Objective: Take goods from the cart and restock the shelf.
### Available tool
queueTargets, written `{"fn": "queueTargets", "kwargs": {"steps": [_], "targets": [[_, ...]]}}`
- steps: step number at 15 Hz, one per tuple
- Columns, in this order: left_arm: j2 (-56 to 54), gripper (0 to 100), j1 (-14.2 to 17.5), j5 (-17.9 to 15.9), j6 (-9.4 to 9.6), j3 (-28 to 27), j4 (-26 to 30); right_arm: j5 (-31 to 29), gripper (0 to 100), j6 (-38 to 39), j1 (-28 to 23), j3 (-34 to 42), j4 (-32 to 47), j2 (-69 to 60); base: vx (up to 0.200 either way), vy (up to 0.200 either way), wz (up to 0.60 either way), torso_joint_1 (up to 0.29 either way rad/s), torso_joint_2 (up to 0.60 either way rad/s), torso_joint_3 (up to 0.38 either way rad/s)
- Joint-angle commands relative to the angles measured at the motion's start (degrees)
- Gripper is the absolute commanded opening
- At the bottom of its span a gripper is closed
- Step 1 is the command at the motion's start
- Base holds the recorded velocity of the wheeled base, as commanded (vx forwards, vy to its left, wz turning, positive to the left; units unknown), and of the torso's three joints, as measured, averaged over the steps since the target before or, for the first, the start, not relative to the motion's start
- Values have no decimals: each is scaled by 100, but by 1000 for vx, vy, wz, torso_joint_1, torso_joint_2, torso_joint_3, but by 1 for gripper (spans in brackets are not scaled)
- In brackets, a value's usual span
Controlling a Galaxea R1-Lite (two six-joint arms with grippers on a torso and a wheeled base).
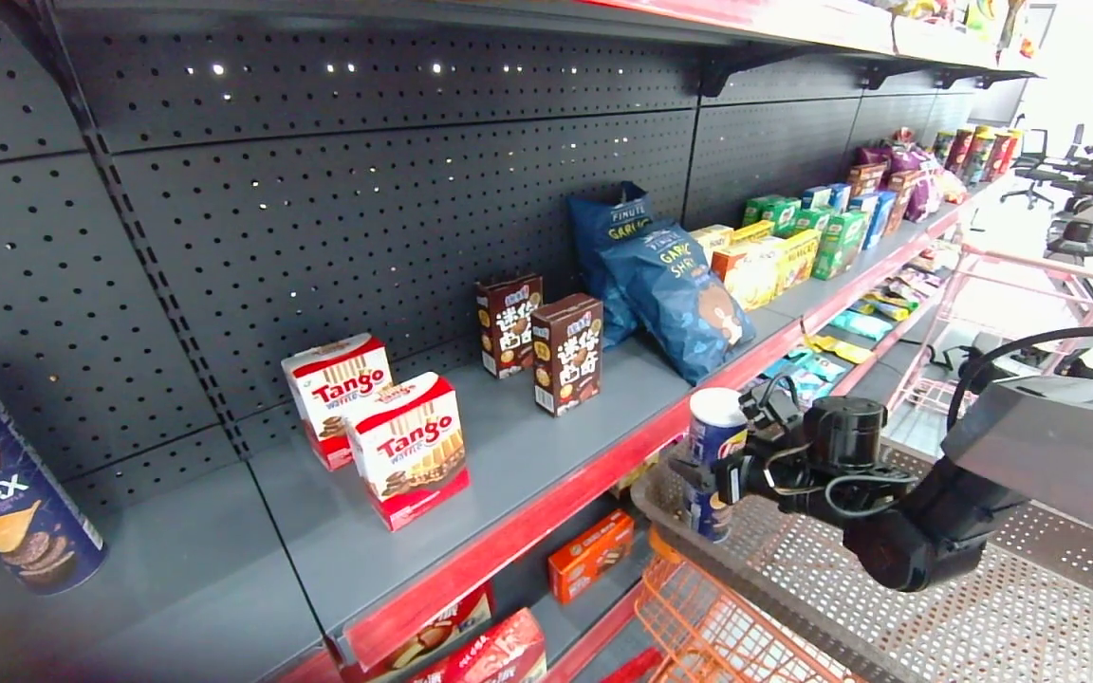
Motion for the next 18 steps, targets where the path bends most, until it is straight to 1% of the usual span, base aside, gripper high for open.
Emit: {"fn": "queueTargets", "kwargs": {"steps": [1,8,12,13,14,18], "targets": [[-2,100,1,1,-2,0,-1,1,100,-1,17,-1,-64,221,0,0,0,0,0,0],[-2,100,1,1,-2,0,-1,18,100,-10,-36,-88,-117,397,0,0,0,0,0,0],[-2,100,1,1,-2,0,-1,80,100,-1,-36,-361,-117,573,0,0,0,0,0,0],[-2,100,1,1,-2,0,-1,229,0,-10,-44,-387,-134,599,0,0,0,0,0,0],[-2,100,1,1,-2,0,-1,326,0,-10,-44,-431,-169,625,0,0,0,0,0,0],[-2,100,1,1,-2,0,-1,326,0,-1,-53,-440,-160,546,0,0,0,0,0,0]]}}
